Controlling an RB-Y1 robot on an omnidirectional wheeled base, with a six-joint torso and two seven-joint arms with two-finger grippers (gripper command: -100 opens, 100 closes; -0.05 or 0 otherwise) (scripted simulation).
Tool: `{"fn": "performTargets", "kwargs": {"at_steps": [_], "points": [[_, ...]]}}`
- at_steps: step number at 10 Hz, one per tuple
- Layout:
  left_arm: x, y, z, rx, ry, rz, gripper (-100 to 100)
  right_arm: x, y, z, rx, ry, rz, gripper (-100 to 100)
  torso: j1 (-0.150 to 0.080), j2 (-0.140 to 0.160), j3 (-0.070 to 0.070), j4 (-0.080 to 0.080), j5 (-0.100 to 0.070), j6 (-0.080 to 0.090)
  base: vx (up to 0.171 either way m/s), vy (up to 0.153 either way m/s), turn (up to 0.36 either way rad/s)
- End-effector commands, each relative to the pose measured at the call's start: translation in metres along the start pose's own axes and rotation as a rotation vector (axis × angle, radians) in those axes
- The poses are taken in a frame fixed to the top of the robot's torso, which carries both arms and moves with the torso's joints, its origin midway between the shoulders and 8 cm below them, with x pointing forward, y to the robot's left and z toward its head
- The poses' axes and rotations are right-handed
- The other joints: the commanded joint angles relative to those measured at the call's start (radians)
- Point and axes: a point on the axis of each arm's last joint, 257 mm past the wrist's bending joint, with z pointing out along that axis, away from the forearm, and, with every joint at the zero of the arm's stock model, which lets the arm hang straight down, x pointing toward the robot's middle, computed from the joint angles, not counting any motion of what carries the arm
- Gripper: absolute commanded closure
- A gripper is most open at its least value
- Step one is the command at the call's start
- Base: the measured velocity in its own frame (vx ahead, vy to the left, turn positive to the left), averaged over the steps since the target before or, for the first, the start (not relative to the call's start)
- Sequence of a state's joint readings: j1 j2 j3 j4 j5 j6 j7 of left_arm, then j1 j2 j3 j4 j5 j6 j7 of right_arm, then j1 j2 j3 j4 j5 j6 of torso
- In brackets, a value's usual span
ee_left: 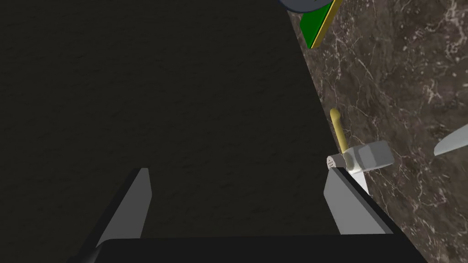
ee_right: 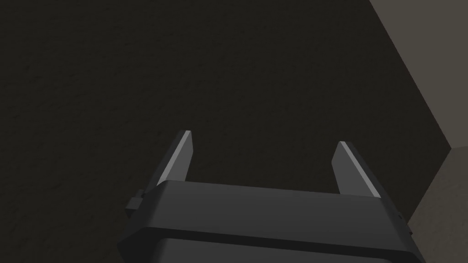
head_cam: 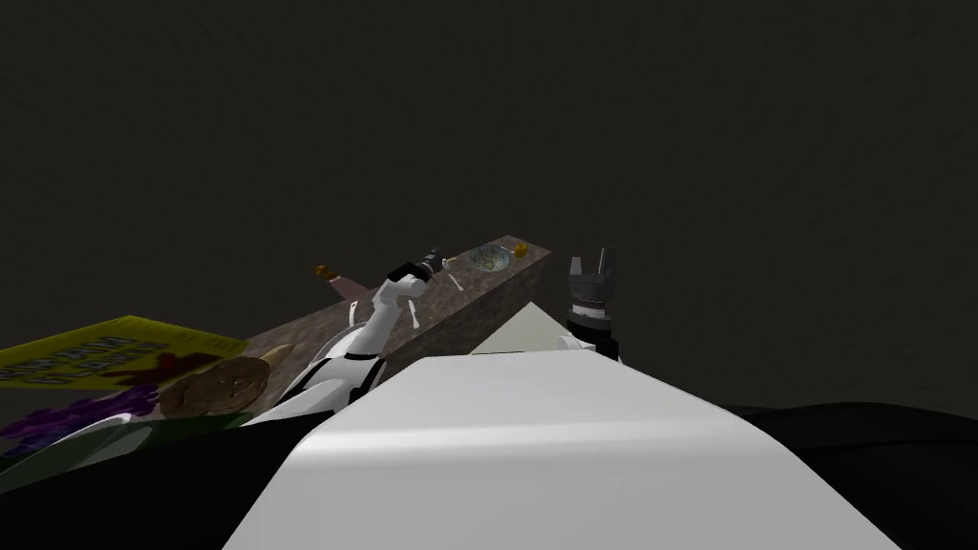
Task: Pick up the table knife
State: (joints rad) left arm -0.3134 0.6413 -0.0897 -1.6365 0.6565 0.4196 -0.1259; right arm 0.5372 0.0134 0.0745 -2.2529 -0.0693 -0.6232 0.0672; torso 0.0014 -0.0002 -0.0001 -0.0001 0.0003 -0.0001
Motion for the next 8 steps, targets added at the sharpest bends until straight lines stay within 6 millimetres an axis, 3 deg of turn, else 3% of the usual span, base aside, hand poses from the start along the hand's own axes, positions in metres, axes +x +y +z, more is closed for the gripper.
{"fn": "performTargets", "kwargs": {"at_steps": [1, 4, 8], "points": [[-0.002, 0.014, 0.003, -0.058, 0.007, 0.007, -100, 0.0, 0.0, 0.0, 0.0, 0.0, 0.0, 0, 0.0, 0.0, 0.0, 0.0, 0.0, 0.0, -0.006, 0.031, -0.134], [-0.014, 0.037, 0.012, -0.184, 0.023, 0.038, -100, 0.0, 0.0, 0.0, 0.0, 0.0, 0.0, 0, 0.001, 0.001, 0.0, 0.0, 0.0, -0.001, -0.013, 0.036, -0.215], [-0.026, 0.072, 0.009, -0.319, 0.025, 0.044, -100, 0.0, 0.0, 0.0, 0.0, 0.0, 0.0, 0, 0.001, 0.0, 0.0, 0.0, 0.0, -0.001, -0.008, 0.031, -0.124]]}}
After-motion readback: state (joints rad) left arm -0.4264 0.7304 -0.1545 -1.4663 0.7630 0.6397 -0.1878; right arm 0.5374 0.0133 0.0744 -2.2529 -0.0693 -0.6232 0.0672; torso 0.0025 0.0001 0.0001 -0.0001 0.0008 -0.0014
